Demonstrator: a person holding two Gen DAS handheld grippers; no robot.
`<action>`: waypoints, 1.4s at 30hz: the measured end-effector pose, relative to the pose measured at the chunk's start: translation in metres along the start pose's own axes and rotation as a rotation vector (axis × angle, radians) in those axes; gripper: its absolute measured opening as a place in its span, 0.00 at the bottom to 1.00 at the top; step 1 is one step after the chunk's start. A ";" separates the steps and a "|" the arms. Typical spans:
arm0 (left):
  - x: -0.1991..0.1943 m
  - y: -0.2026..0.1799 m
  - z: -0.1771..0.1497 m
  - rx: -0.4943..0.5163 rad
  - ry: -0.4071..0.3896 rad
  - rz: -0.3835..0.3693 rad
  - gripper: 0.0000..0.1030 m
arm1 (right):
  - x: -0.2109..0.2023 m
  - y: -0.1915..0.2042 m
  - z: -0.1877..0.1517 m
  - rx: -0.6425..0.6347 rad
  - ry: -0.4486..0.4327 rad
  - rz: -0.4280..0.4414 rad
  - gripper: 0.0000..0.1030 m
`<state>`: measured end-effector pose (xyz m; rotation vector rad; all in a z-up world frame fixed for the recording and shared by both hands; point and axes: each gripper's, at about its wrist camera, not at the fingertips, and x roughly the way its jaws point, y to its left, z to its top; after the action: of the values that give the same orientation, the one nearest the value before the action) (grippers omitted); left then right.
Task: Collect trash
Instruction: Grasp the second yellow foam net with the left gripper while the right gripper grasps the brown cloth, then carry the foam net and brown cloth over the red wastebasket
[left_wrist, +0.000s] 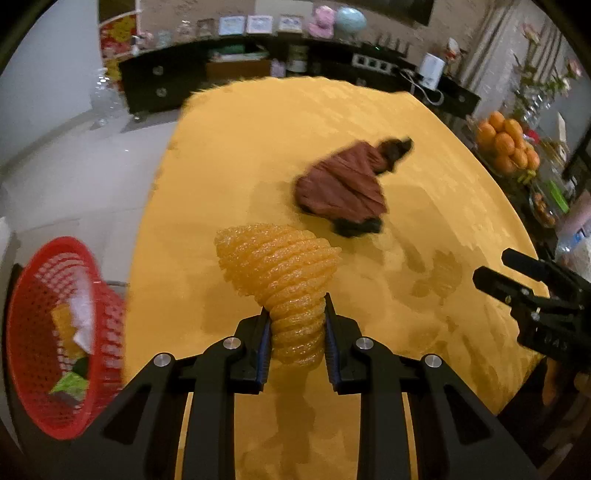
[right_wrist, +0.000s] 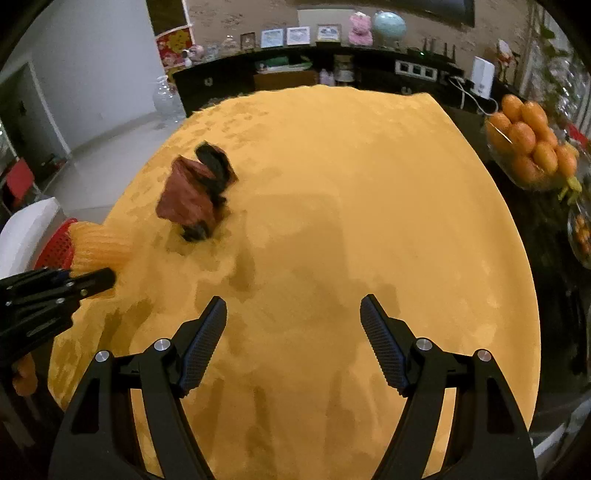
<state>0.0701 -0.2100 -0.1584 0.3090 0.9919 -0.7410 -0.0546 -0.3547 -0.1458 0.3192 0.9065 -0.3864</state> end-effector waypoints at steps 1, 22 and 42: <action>-0.003 0.004 0.000 -0.009 -0.006 0.004 0.22 | 0.000 0.003 0.003 -0.005 -0.003 0.005 0.70; -0.051 0.106 -0.005 -0.191 -0.094 0.118 0.22 | 0.072 0.089 0.085 -0.097 0.013 0.088 0.84; -0.052 0.134 -0.009 -0.232 -0.093 0.159 0.22 | 0.103 0.095 0.087 -0.161 0.057 0.038 0.63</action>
<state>0.1395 -0.0873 -0.1312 0.1477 0.9429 -0.4865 0.1063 -0.3274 -0.1688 0.2001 0.9796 -0.2687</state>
